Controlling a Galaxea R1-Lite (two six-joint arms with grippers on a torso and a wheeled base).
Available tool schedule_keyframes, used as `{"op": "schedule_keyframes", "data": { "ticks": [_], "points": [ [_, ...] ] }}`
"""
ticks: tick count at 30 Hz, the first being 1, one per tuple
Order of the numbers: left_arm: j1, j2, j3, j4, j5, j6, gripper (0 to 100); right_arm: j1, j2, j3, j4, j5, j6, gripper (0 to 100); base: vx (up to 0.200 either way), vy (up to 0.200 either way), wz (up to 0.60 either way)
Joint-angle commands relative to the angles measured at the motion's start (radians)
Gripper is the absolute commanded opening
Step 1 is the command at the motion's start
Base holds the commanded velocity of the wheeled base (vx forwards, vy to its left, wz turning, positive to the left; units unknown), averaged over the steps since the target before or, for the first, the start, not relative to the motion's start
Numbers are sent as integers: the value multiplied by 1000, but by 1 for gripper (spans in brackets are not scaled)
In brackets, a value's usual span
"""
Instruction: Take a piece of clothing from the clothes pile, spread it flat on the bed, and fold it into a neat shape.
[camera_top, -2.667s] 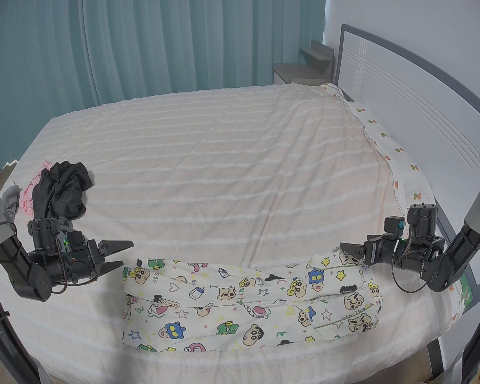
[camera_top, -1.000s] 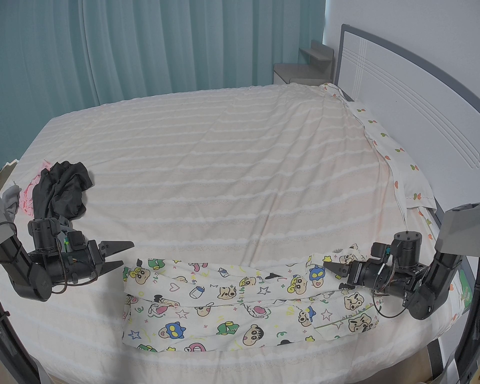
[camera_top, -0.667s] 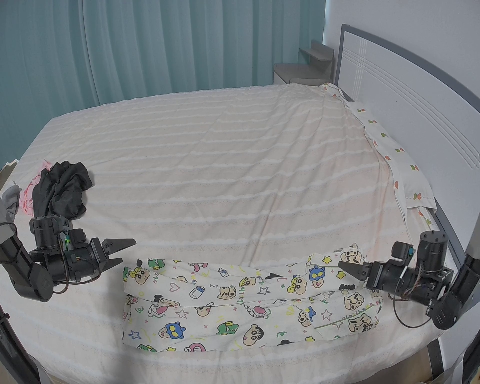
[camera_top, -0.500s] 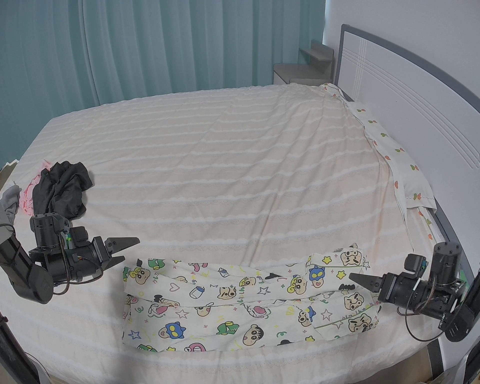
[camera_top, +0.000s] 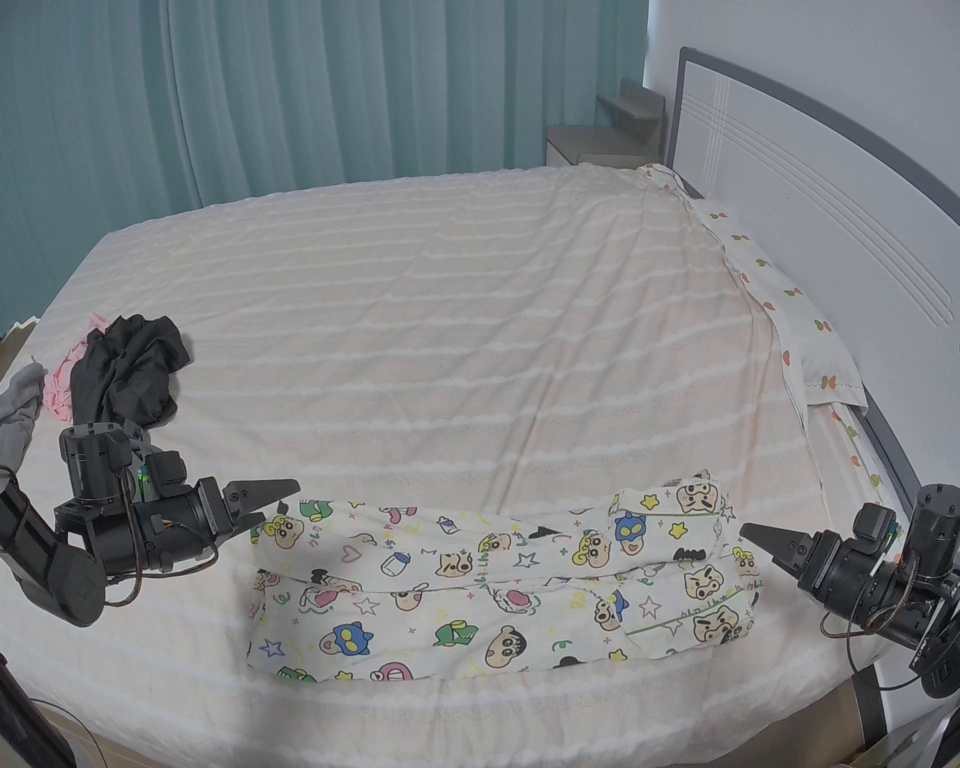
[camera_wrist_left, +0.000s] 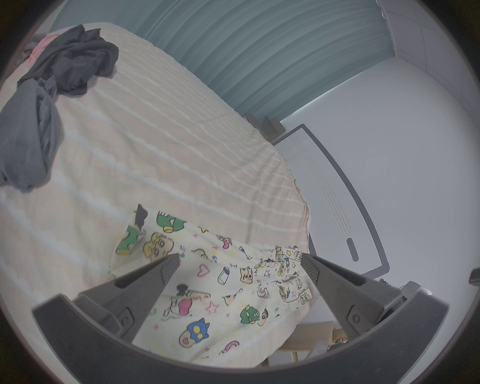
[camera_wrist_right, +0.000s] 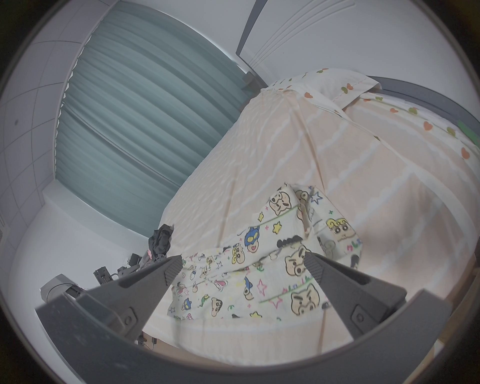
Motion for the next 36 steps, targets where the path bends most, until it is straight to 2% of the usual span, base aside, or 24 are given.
{"op": "schedule_keyframes", "data": {
  "ticks": [1,2,3,6,9,15,32,36],
  "points": [
    [-14,-8,-3,1,31,1,100,14,-26,18,13,-7,0,100,0,0,0],
    [-15,-8,-3,1,36,1,100,14,-26,18,13,-7,0,100,0,0,0],
    [-24,-9,-9,1,92,12,100,18,-26,18,19,-18,0,100,0,0,0],
    [-32,-11,-9,-1,174,92,100,41,-23,18,21,-43,0,100,0,0,0],
    [-55,-8,-4,1,203,125,100,61,-10,18,21,-56,1,100,0,0,0],
    [-74,1,0,1,206,127,100,64,10,18,22,-60,4,100,0,0,0],
    [-54,41,-4,1,209,161,100,60,30,18,21,-63,6,100,0,200,0],
    [-54,72,-7,-1,241,181,100,58,35,18,22,-61,6,100,0,200,0]
  ]
}}
